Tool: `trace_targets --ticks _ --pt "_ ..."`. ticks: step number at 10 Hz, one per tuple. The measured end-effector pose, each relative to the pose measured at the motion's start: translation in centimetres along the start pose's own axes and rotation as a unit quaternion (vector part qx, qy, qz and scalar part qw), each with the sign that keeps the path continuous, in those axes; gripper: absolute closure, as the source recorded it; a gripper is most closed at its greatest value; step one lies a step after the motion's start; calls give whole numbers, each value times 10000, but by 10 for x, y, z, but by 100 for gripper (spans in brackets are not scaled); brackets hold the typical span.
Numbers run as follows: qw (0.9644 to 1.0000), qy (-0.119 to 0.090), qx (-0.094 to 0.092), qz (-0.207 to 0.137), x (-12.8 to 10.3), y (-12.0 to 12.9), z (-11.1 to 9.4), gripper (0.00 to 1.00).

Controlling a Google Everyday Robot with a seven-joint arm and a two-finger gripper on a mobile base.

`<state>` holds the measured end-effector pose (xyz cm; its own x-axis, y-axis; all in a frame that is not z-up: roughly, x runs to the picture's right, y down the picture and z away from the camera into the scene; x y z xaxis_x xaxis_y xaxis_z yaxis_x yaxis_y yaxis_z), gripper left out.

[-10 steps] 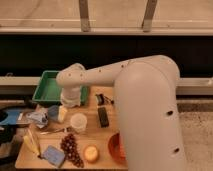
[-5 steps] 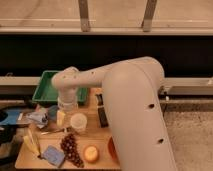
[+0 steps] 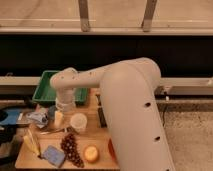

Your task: Place fork in tray

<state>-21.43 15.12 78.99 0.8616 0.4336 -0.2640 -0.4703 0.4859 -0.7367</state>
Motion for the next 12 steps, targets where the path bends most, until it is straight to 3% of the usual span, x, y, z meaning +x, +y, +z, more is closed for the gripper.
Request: trace_targets --ticks 4,7,12 --pt "9996 -107 -64 -270 -11 15 2 20" --pt "9990 -52 -88 -434 -13 23 3 20" --pt "9990 -55 -124 -423 -13 23 5 20"
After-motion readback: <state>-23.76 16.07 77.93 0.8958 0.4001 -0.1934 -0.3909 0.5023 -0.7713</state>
